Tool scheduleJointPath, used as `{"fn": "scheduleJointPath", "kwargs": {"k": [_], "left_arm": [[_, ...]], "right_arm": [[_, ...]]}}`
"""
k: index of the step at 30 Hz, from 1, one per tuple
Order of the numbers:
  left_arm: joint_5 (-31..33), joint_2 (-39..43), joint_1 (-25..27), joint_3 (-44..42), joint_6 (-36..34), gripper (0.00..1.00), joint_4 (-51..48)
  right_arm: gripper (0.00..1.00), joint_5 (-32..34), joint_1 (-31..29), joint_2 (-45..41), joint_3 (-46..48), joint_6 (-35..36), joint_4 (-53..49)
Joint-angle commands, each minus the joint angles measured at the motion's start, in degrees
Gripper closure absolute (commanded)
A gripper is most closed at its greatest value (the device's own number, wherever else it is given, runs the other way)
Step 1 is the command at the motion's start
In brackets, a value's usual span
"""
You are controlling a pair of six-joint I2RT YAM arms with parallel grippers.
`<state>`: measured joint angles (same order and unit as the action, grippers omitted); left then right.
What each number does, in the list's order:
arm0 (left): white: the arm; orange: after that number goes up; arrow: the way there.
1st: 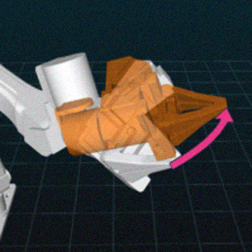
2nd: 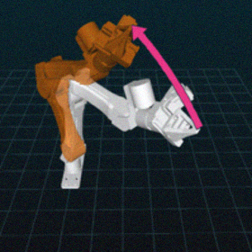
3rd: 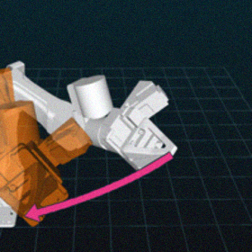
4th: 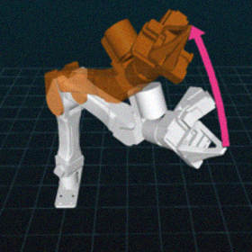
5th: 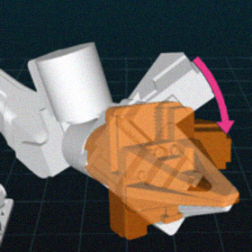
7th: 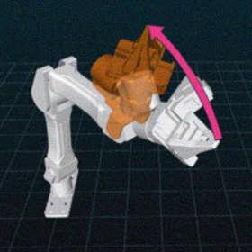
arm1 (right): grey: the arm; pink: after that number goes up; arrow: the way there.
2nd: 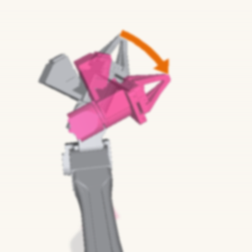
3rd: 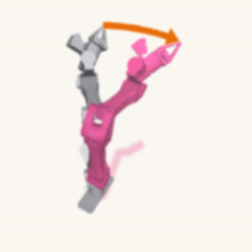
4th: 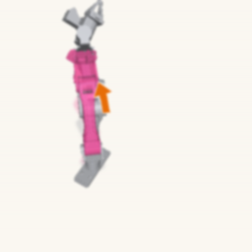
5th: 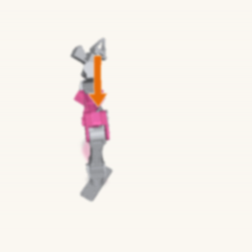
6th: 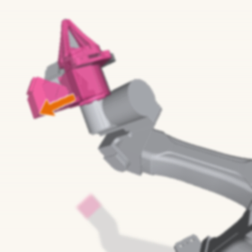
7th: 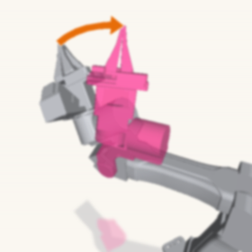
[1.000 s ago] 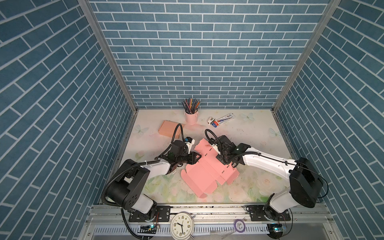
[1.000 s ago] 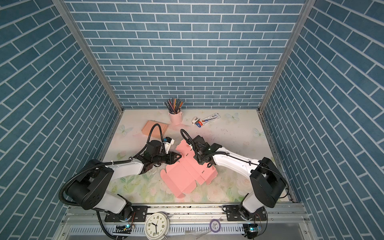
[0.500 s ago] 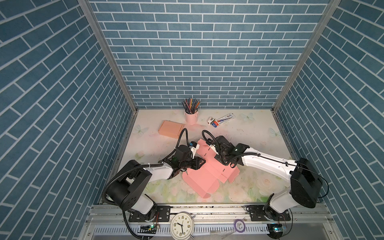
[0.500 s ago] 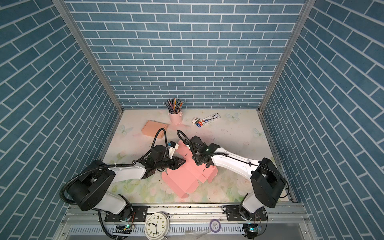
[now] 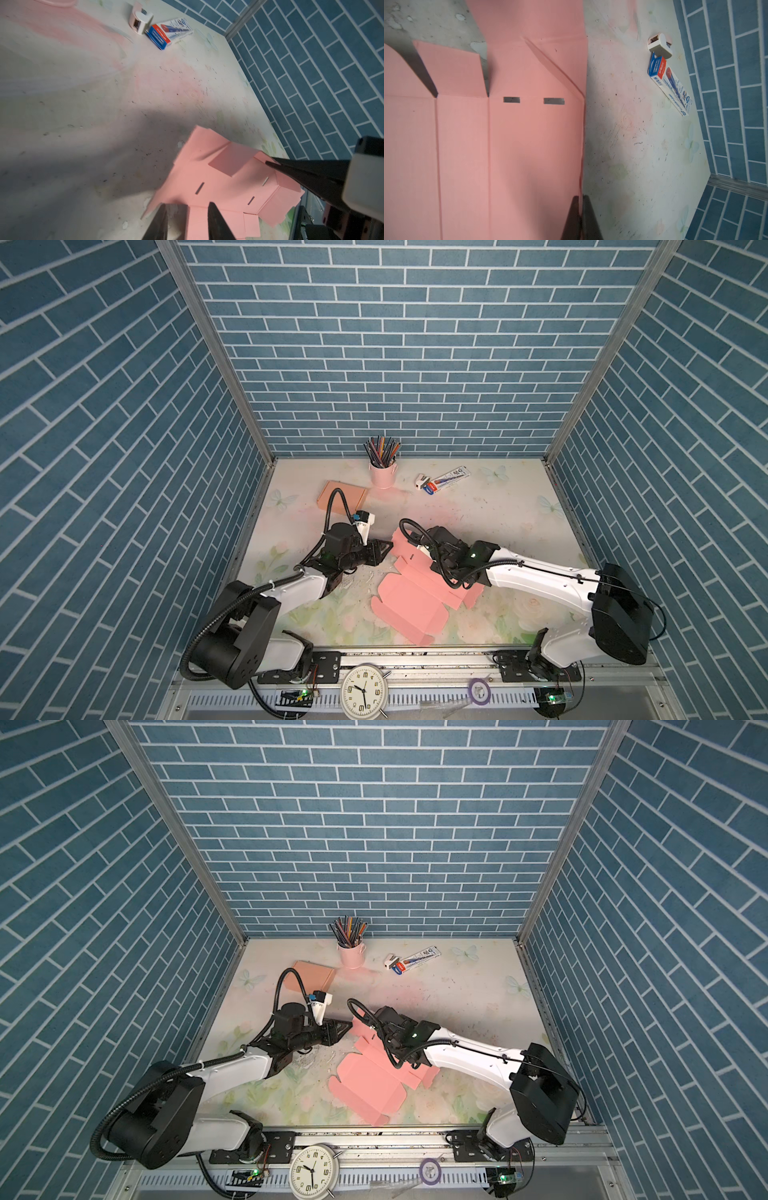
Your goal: Fold the paper box
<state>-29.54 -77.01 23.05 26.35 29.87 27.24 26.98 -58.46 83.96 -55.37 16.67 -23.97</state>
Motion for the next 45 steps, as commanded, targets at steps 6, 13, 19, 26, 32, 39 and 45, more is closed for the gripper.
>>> {"fn": "scheduleJointPath", "kwargs": {"k": [6,13,19,26,32,39,45], "left_arm": [[-0.2,-3.7,-9.1,1.9,0.8,0.67,1.7],[-2.5,-11.6,-7.6,5.3,0.1,0.67,5.2],[-3.8,-14.1,-4.3,6.2,-1.5,0.67,7.3],[-4.2,-13.4,-1.9,4.1,-2.8,0.66,8.6],[-4.4,-11.7,-0.3,1.9,-2.4,0.66,9.5],[-3.7,-8.8,1.8,-2.0,-1.8,0.66,10.0],[-3.5,-6.9,2.9,-5.9,-1.4,0.66,12.8]], "right_arm": [[1.0,7.8,-3.7,-1.5,2.0,10.7,5.9],[1.0,10.1,-4.1,-0.2,2.3,18.5,10.8],[1.0,9.3,-4.1,1.6,3.2,23.3,14.7],[1.0,9.0,-3.3,3.0,3.6,26.1,16.1],[1.0,11.2,-3.6,3.6,4.7,28.4,18.1],[1.0,13.0,-4.8,3.4,6.7,30.8,21.5],[1.0,15.0,-6.3,3.3,8.1,32.7,23.6]]}}
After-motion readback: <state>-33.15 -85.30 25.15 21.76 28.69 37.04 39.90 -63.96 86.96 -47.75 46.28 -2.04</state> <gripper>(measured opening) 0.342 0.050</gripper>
